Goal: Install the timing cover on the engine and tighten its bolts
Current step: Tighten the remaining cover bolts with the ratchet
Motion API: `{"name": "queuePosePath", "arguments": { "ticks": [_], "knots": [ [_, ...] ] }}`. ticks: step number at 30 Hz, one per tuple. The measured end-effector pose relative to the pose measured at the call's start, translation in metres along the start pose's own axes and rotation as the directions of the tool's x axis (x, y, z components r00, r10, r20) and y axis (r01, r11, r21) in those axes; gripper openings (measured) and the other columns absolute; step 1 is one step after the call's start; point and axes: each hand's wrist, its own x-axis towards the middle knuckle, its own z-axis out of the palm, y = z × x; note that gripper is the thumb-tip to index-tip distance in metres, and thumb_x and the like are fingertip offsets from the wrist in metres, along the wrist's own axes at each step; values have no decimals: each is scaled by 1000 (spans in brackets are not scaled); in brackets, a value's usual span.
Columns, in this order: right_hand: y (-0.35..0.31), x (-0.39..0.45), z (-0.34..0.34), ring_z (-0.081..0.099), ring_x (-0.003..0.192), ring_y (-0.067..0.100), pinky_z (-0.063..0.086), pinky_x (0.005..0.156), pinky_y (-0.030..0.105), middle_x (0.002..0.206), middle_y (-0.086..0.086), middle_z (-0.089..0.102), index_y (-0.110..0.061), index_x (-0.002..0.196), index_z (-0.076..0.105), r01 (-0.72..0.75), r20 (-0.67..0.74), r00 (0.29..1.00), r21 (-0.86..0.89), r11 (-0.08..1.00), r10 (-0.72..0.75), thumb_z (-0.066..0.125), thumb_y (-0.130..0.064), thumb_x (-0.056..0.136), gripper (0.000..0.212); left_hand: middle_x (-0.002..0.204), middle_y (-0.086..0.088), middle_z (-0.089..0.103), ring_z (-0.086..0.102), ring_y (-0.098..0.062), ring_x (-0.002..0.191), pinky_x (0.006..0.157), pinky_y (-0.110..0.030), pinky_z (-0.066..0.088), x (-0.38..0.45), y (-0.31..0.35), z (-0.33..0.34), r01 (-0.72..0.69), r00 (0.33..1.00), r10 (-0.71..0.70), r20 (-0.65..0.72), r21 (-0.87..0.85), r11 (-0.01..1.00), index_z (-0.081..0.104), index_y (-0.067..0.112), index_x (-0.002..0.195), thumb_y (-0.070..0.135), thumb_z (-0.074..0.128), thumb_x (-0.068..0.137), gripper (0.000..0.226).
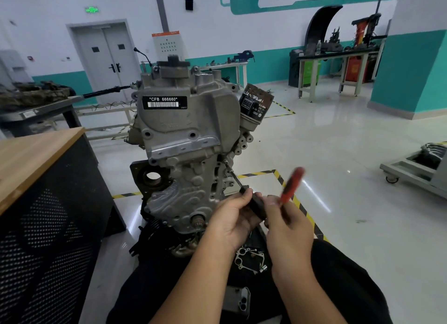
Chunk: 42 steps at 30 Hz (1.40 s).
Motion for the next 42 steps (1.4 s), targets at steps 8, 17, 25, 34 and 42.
{"name": "queuePosePath", "arguments": {
  "ticks": [8, 17, 25, 34, 42],
  "knots": [
    [-11, 5, 14, 73, 98, 5, 56, 94, 39, 101, -13, 78, -31, 110, 74, -325, 151, 942, 184, 928, 300, 59, -23, 104, 19, 81, -15, 67, 70, -25, 65, 59, -37, 62, 9, 9, -4, -26, 994, 20, -107, -49, 998, 63, 0, 97, 8, 62, 97, 8],
    [1, -4, 7, 78, 96, 27, 63, 72, 45, 103, 11, 79, -23, 121, 68, -436, 233, 898, 358, 826, 373, 59, 8, 96, 40, 90, -20, 72, 76, -35, 86, 67, -42, 61, 4, 0, 1, -70, 988, 81, -130, 83, 994, 60, -5, 119, 5, 52, 95, 27],
    [8, -7, 3, 76, 84, 45, 63, 65, 44, 110, 35, 68, 5, 99, 73, -507, 216, 862, 329, 797, 459, 61, 13, 93, 16, 69, -11, 73, 71, -25, 58, 56, -35, 60, 45, 41, 0, -189, 926, 242, -291, 198, 962, 63, 5, 106, 26, 50, 107, 24],
    [13, 7, 0, 76, 81, 47, 62, 62, 42, 84, 28, 73, -1, 78, 77, -462, 165, 887, 354, 813, 432, 61, 16, 89, 26, 58, -6, 69, 68, -17, 50, 51, -28, 57, 73, 41, 9, -230, 894, 269, -358, 150, 962, 66, 0, 92, 18, 61, 102, 22],
    [11, 9, 5, 76, 79, 45, 62, 60, 40, 92, 27, 69, -3, 79, 78, -458, 153, 888, 353, 816, 433, 62, 15, 89, 26, 54, -6, 67, 68, -17, 48, 49, -26, 56, 74, 37, 18, -307, 849, 307, -431, 71, 949, 66, -1, 82, 13, 68, 98, 21]
  ]
}}
